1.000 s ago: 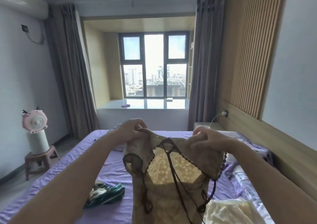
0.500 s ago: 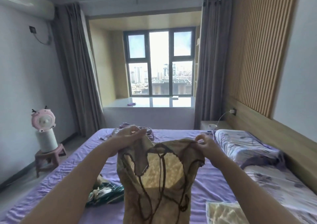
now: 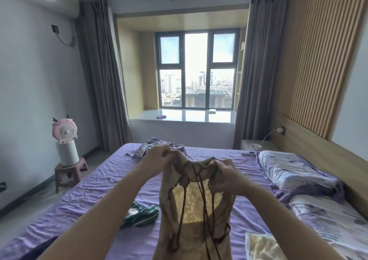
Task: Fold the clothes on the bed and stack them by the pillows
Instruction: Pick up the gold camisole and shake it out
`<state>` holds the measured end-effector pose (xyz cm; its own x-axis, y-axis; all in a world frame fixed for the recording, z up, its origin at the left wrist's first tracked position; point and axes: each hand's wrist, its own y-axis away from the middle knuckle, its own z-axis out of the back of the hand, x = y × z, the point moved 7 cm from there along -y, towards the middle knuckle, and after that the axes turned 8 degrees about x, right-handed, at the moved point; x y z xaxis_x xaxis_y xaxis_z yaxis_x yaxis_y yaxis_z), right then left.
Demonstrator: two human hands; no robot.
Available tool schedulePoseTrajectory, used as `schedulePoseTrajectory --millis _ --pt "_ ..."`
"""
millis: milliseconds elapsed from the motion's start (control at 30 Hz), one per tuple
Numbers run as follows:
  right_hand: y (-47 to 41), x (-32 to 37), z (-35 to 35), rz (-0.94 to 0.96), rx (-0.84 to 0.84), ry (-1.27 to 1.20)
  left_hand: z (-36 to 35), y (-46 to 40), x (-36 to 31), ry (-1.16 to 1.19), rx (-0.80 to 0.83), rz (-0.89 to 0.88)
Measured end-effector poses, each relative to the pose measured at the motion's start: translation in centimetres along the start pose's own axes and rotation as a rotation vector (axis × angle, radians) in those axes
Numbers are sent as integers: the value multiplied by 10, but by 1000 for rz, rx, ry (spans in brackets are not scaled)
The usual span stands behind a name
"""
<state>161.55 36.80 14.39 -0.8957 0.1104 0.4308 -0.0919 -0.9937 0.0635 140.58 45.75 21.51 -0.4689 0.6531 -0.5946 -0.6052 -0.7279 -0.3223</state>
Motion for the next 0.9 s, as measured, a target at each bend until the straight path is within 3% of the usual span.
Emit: schedulePoseTrajectory --millis 100,167,267,333,400,500,633,767,900 --pt "1 12 -4 15 -85 258 -8 9 -3 304 -55 104" --pt "3 20 -2 70 -138 247 -16 12 -7 464 -30 128" --pt "7 19 11 74 -219 -57 -29 15 -17 694 291 121" --pt "9 19 23 108 -295 -291 -35 19 -16 523 529 90" --pt "11 17 35 151 -390 -341 -37 20 -5 80 605 79" --pt "18 15 47 168 -526 -197 -41 19 8 -518 567 -19" --pt "17 17 43 125 -429 -121 -35 18 11 -629 392 -105" --pt "15 20 30 148 -268 -619 -26 12 -3 -404 251 -130" --pt "14 27 24 152 -260 -963 -7 17 -18 215 90 -88"
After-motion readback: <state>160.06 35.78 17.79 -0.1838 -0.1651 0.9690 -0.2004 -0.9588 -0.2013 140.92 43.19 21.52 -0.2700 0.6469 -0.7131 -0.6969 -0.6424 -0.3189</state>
